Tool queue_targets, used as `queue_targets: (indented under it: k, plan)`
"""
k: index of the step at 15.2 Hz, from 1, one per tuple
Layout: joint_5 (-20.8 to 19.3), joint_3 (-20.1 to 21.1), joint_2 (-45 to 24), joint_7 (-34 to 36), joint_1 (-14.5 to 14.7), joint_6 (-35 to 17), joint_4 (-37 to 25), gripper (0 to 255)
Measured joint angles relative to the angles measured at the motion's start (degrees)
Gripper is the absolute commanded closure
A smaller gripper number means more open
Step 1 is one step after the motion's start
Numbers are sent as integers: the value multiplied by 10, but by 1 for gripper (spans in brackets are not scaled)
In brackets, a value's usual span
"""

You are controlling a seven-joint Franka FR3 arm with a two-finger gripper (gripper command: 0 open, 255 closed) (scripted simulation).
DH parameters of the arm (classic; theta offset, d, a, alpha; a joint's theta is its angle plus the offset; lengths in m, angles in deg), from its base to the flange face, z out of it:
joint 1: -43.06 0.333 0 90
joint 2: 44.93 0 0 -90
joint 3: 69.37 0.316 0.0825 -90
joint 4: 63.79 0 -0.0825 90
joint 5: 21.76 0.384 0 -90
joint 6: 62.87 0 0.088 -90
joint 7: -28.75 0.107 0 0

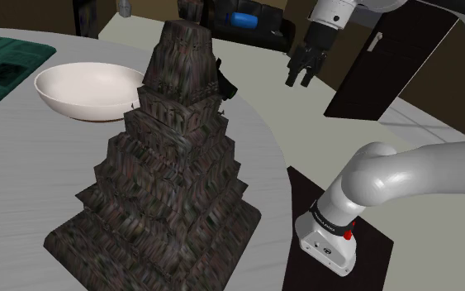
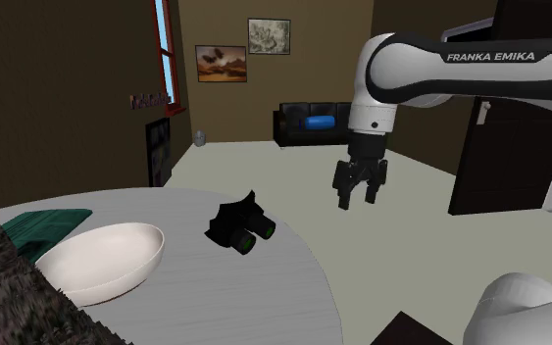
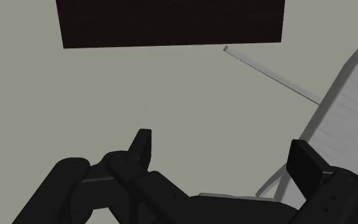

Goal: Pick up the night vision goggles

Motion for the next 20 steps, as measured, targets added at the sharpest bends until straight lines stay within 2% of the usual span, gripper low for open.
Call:
queue_targets:
  k: [3, 11, 15, 20]
  plan:
    - [11, 16, -13, 25, 1, -12, -7, 0]
    - [51, 106, -118, 176, -6, -83, -80, 0]
    - [52, 149, -188, 257, -14, -110, -143, 0]
    - [34, 194, -272, 352, -23, -133, -225, 0]
